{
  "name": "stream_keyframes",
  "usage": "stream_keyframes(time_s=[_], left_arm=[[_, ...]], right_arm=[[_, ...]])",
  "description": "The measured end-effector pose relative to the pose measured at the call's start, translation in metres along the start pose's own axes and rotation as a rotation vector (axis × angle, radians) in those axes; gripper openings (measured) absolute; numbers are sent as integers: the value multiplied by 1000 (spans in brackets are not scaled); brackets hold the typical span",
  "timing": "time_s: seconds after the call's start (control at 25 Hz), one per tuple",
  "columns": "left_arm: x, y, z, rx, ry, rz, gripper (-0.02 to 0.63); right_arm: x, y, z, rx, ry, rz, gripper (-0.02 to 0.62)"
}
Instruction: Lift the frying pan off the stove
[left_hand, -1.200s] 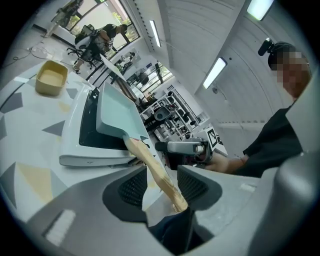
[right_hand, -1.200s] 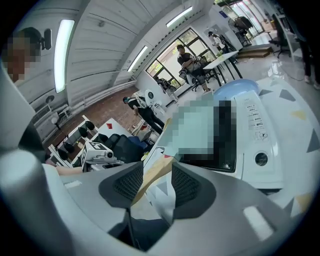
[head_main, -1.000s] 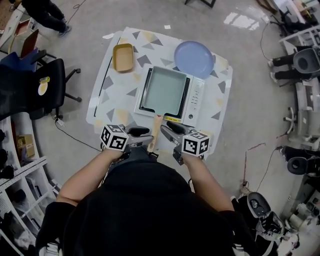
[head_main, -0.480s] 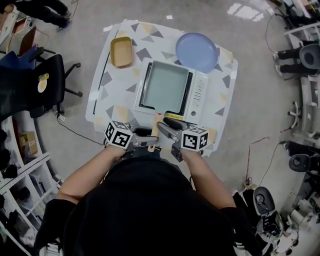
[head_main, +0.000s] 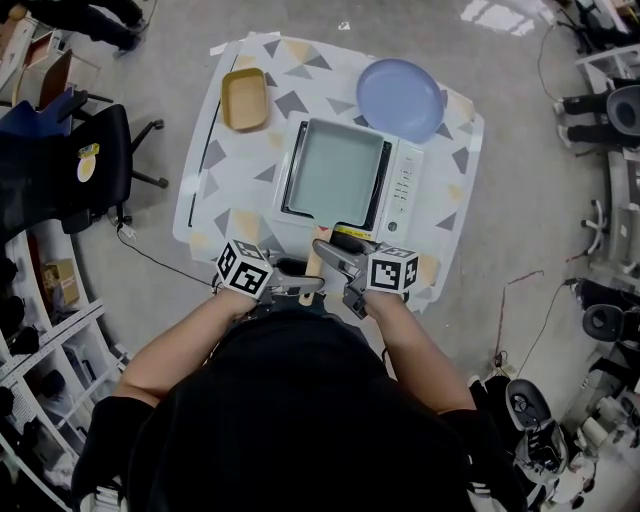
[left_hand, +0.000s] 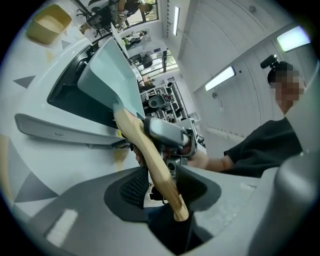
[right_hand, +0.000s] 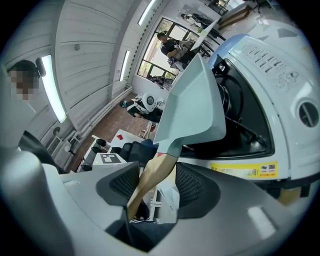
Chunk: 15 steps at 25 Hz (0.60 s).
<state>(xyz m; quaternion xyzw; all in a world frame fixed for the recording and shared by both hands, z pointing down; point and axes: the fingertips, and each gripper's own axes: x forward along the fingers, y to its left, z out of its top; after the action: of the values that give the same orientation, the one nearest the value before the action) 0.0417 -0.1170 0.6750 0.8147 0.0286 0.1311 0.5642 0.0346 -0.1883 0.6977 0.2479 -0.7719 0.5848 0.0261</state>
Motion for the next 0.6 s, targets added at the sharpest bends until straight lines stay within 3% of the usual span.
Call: stream_keyframes(time_s=[0.6], left_arm=[[5, -2, 2, -26, 40, -66, 169]], right_arm=[[23, 1, 9, 85, -8, 71, 267]])
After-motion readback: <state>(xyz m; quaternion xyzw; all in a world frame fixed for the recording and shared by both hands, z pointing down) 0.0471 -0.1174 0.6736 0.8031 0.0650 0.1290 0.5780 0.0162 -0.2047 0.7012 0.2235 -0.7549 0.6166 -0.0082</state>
